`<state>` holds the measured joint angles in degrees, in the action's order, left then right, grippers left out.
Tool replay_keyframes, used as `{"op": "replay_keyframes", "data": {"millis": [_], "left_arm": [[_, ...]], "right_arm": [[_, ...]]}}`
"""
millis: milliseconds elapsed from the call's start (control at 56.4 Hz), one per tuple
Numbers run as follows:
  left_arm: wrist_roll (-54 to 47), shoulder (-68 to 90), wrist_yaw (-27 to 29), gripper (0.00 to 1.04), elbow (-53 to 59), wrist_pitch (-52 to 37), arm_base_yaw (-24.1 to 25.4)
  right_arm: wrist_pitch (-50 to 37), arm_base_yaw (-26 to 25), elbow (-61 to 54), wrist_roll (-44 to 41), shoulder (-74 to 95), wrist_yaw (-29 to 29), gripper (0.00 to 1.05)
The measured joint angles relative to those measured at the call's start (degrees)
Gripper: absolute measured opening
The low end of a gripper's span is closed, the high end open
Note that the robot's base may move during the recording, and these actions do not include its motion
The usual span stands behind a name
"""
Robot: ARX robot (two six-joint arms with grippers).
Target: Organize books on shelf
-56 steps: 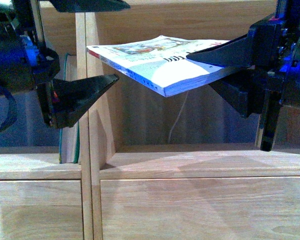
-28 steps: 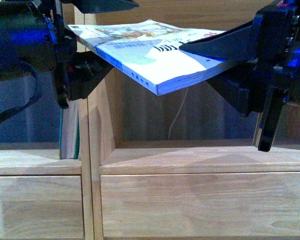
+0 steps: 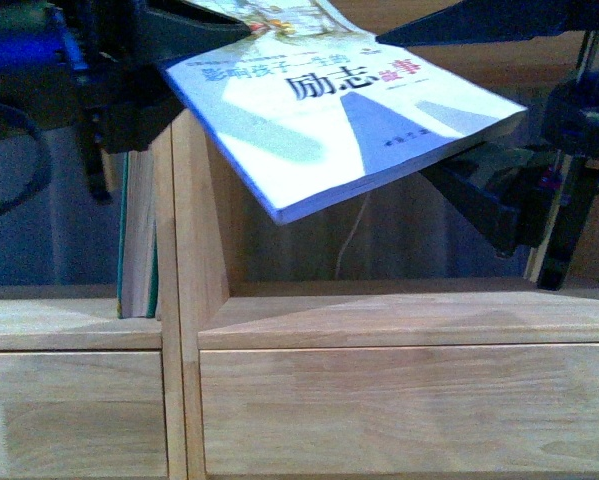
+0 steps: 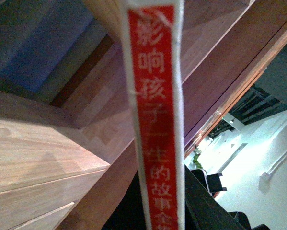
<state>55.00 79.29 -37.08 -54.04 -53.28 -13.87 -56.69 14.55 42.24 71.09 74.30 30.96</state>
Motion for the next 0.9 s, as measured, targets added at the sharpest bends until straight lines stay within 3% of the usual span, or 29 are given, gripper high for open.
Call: {"op": "replay_keyframes", "data": {"millis": [106, 177, 248, 426, 567, 727, 904], "left_arm": [[-2.12, -3.06, 0.55, 0.07, 1.44, 2.21, 4.35], [-7.63, -6.25, 1.49, 0.07, 3.17, 4.68, 9.62], [-14.47, -8.48, 3.28, 0.07, 3.76, 8.46, 14.56], [-31.08, -9.05, 10.36, 0.07, 3.80, 14.08, 24.11], [-44.33, -3.85, 14.80, 0.07, 1.29, 13.35, 28.28], [-54.29, 5.46, 16.13, 0.07, -5.57, 12.74, 29.31], [-59.32, 13.99, 16.68, 0.07, -13.62, 12.07, 27.85]], "right_arm": [[1.44, -2.51, -0.61, -1.20, -0.26, 0.24, 0.73], [4.39, -6.40, -1.51, -4.28, -0.92, 0.44, 0.90], [6.75, -9.75, -2.01, -7.21, -1.79, 0.98, 0.99], [13.18, -18.53, -2.84, -17.35, -5.57, 1.66, 0.98], [15.78, -24.02, -4.37, -26.34, -9.92, 3.10, 0.98], [16.17, -29.75, -7.61, -35.34, -17.20, 6.99, 0.98], [15.67, -35.43, -9.99, -37.51, -23.98, 12.02, 0.98]]}}
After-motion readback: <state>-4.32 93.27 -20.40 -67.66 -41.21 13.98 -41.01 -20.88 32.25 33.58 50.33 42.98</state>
